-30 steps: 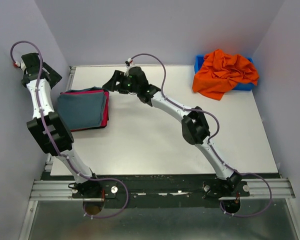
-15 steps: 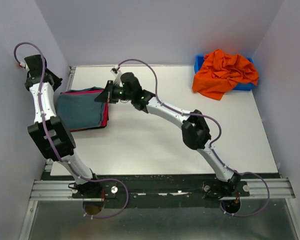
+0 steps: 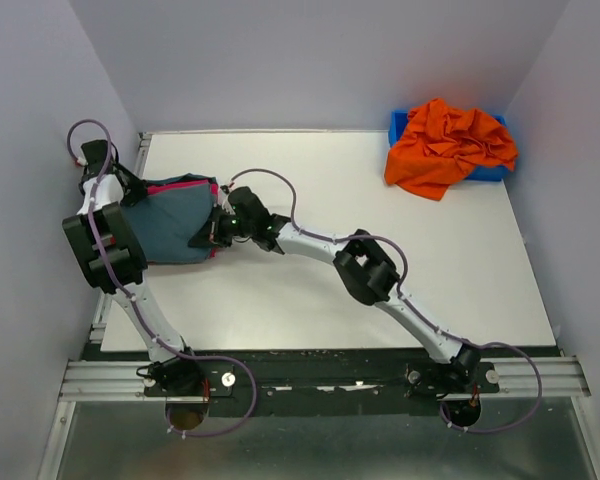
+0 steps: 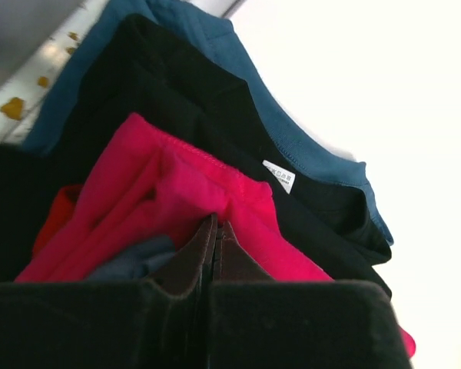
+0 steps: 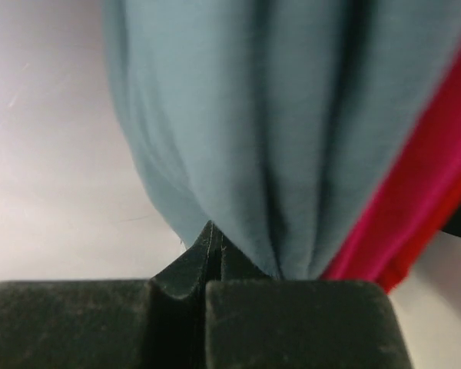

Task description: Fold and stack the t-shirts

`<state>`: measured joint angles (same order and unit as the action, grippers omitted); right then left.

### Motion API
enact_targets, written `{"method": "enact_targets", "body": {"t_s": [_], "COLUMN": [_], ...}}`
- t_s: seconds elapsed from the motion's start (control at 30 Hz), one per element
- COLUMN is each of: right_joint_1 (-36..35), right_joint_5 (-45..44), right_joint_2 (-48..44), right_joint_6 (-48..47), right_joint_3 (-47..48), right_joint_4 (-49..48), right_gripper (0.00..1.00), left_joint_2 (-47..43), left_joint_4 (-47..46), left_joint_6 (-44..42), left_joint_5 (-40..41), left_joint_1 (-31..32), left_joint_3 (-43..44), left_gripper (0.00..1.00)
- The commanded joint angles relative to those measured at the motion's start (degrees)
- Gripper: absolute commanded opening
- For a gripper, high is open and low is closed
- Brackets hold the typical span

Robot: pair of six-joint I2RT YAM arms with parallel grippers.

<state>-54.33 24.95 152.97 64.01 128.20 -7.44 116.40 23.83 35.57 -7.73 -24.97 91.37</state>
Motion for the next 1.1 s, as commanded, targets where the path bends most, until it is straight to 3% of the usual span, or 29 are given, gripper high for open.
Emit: {"method": "enact_targets", "body": {"t_s": [0.0, 0.37, 0.6, 0.67, 0.77, 0.8, 0.83, 0.9, 0.97, 1.07], "right_joint_1": [1.85, 2.21, 5.72, 6.68, 7.83, 8.27, 8.53, 9.06, 10.46, 12.22], "right_joint_5": [0.01, 3.70, 2.04, -0.42, -4.72, -6.74, -8.50, -12.97, -16.50, -23.59], "right_joint_2": [0.93, -13.46, -31.12, -37.27, -48.33, -54.03, -57.92, -67.23, -77.15, -90.87], "right_joint_6": [5.34, -10.64, -11.71, -13.20, -16.80, -18.64, -21.01, -24.79, -26.99, -31.12], "right_joint_3": [-3.04, -8.04, -32.18, -39.84, -51.70, -56.17, -60.05, -69.01, -77.71, -86.34], "right_joint_4": [-2.67, -1.79, -14.52, -15.32, -15.41, -15.24, -15.23, -14.10, -11.64, -3.57], "right_gripper": [0.01, 0.04, 0.13, 0.24, 0.76, 0.92, 1.00, 1.00, 1.00, 1.00], "left_joint_2": [4.10, -9.77, -24.27, -29.01, -36.66, -40.16, -42.55, -45.55, -47.66, -51.70], "left_joint_4": [-3.88, 2.53, 6.49, 4.65, -1.31, -3.60, -6.14, -10.11, -12.48, -18.10], "left_joint_6": [3.01, -1.12, -1.82, -0.34, 3.00, 3.53, 3.63, 3.10, 3.54, 3.45], "left_joint_5": [-5.98, -2.38, -2.03, -2.81, -3.61, -2.74, -1.60, 0.51, 4.63, 10.85], "left_joint_1": [-0.17, 1.33, 7.29, 10.28, 15.89, 18.88, 21.95, 30.29, 36.80, 45.33], "left_joint_3": [-0.41, 3.29, -5.13, -9.70, -18.65, -21.38, -24.37, -28.69, -32.29, -39.23], "left_gripper": [0.00, 0.00, 0.00, 0.00, 0.01, 0.04, 0.07, 0.26, 0.55, 0.88]}}
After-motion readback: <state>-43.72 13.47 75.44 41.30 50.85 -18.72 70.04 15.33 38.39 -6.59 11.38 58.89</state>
